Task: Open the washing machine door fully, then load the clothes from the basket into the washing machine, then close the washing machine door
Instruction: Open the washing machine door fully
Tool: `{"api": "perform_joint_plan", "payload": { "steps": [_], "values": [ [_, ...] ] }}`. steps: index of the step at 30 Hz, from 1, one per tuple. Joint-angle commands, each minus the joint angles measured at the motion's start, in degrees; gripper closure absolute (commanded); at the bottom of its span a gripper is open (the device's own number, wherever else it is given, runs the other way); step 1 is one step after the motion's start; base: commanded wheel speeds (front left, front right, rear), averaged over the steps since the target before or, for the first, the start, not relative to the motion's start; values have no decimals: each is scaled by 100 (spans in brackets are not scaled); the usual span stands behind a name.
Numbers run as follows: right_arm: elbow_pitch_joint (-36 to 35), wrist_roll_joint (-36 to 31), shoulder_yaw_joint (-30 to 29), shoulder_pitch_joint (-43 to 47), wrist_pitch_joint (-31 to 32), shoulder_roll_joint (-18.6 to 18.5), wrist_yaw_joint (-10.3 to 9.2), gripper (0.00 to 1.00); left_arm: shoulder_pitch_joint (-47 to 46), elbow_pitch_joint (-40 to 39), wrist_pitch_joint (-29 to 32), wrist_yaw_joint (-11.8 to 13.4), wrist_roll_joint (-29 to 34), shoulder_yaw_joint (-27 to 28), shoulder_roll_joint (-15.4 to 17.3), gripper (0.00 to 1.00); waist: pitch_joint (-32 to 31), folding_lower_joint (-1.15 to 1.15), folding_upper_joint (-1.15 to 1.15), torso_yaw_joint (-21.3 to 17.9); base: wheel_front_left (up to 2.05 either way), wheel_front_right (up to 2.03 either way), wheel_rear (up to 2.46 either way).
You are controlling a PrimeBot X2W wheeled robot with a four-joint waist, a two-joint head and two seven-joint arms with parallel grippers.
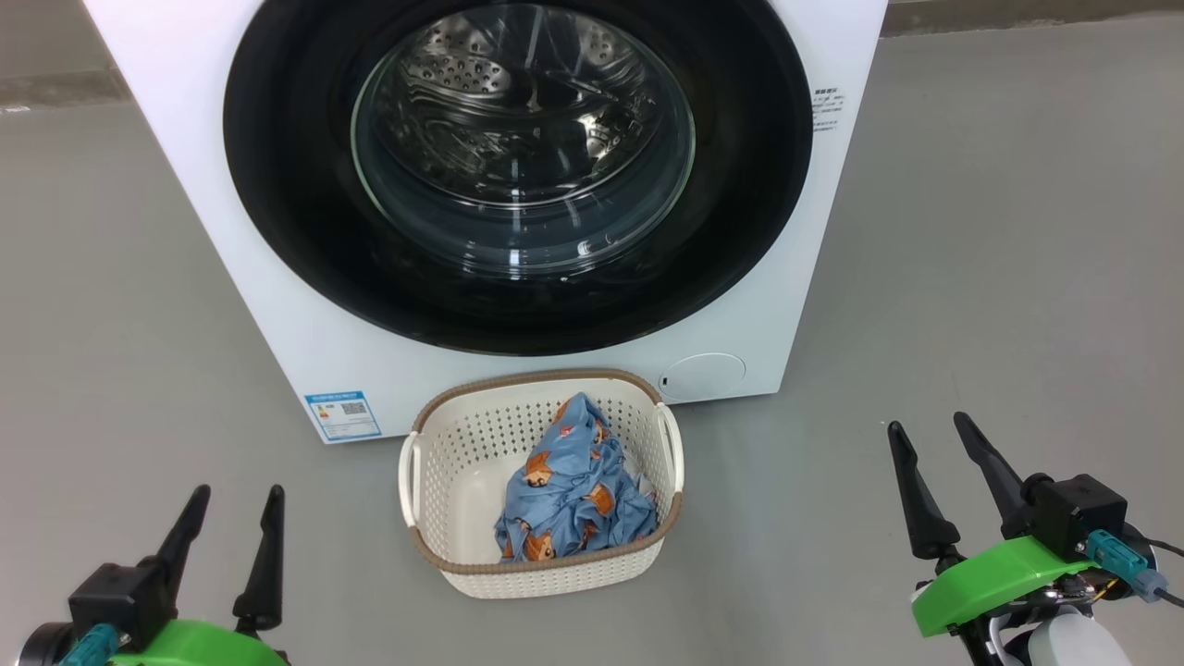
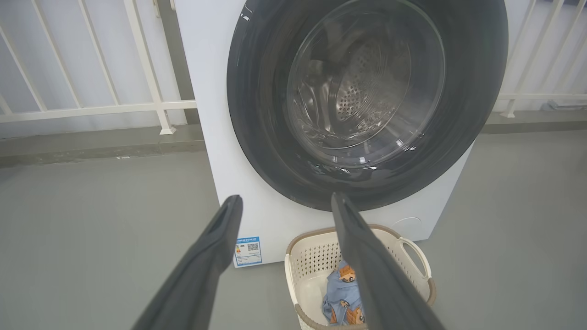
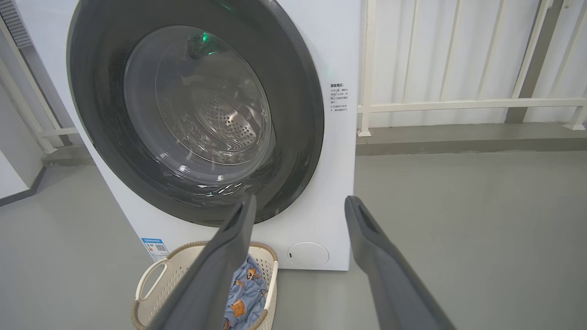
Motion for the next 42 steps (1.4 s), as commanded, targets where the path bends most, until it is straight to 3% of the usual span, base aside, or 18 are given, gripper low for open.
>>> {"api": "perform_joint_plan", "payload": {
  "steps": [1, 11, 31, 42],
  "values": [
    [-157, -43, 122, -191, -69, -9, 10, 0, -295, -150, -41, -13, 78, 202, 165, 0, -5, 0, 0, 9, 1, 0, -1],
    [-171, -32, 110, -140, -69, 2, 10, 0, -304, -118, -41, -13, 118, 173, 190, 0, -22, 0, 0, 43, 44, 44, -87],
    [-206, -7, 13, -120, -69, 40, 10, 0, -265, -290, -41, -13, 19, 286, 46, 0, 13, 0, 0, 54, 108, 107, -216],
    [-274, -40, 30, -104, -69, 57, 10, 0, -161, -434, -41, -13, 119, 286, -8, 0, 30, 0, 0, 59, 26, 26, -51]
  ]
}}
